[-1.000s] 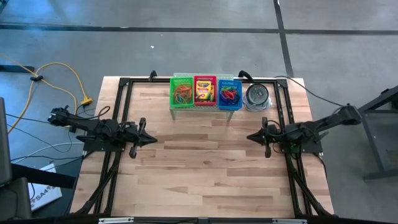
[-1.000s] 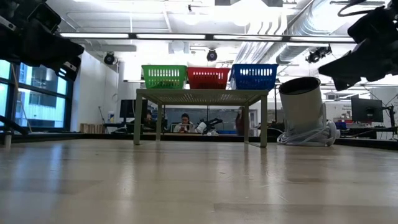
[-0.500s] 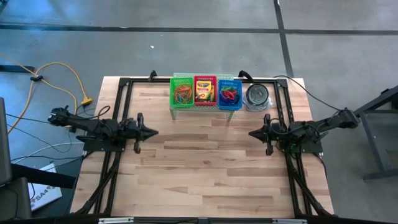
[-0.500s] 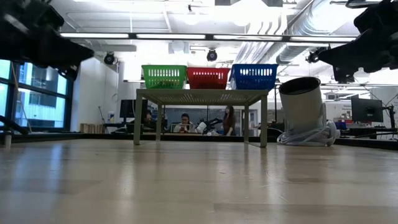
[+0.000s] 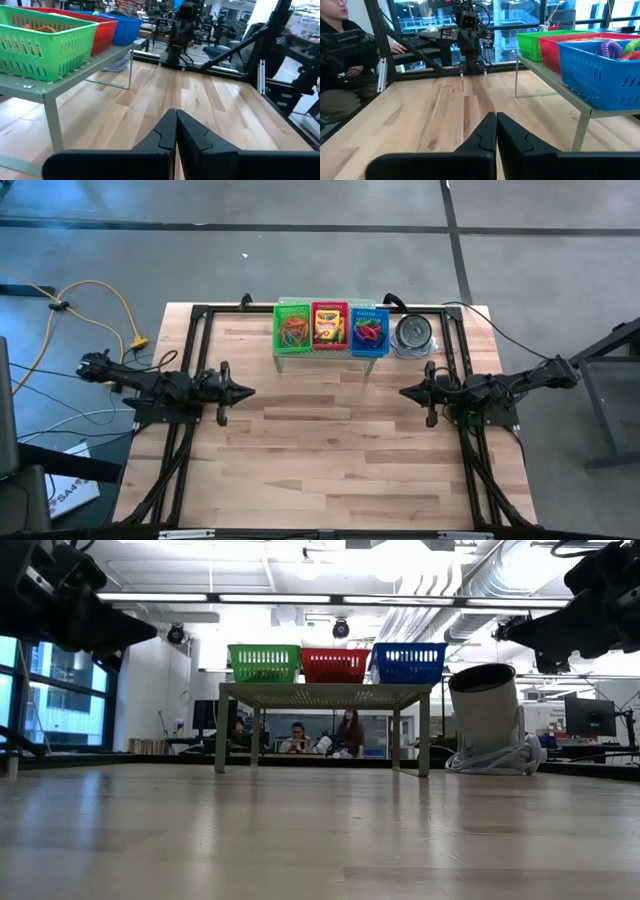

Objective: Pick & Place Office Desk Supplies
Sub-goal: Return to Home Position

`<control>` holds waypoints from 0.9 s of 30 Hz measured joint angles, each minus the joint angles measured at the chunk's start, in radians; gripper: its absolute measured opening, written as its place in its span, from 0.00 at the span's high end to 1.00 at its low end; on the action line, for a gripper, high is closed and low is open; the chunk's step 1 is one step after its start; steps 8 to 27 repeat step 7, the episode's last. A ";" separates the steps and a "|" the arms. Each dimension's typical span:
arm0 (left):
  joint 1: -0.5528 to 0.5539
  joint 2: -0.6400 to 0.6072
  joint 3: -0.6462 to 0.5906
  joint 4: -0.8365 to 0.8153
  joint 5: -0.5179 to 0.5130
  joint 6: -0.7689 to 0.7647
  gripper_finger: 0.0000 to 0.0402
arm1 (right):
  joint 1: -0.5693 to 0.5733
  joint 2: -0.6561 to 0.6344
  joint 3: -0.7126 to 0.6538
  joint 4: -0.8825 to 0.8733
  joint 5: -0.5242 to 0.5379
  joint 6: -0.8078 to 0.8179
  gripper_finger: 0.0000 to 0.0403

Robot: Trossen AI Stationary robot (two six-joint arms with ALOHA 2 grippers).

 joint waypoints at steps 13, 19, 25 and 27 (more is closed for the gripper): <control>0.000 0.012 -0.001 0.040 0.000 0.105 1.00 | 0.000 0.003 0.000 0.000 0.000 -0.142 1.00; 0.000 0.012 -0.001 0.040 0.000 0.105 1.00 | 0.000 0.003 0.000 0.000 0.000 -0.142 1.00; 0.000 0.012 -0.001 0.040 0.000 0.105 1.00 | 0.000 0.003 0.000 0.000 0.000 -0.142 1.00; 0.000 0.012 -0.001 0.040 0.000 0.105 1.00 | 0.000 0.003 0.000 0.000 0.000 -0.142 1.00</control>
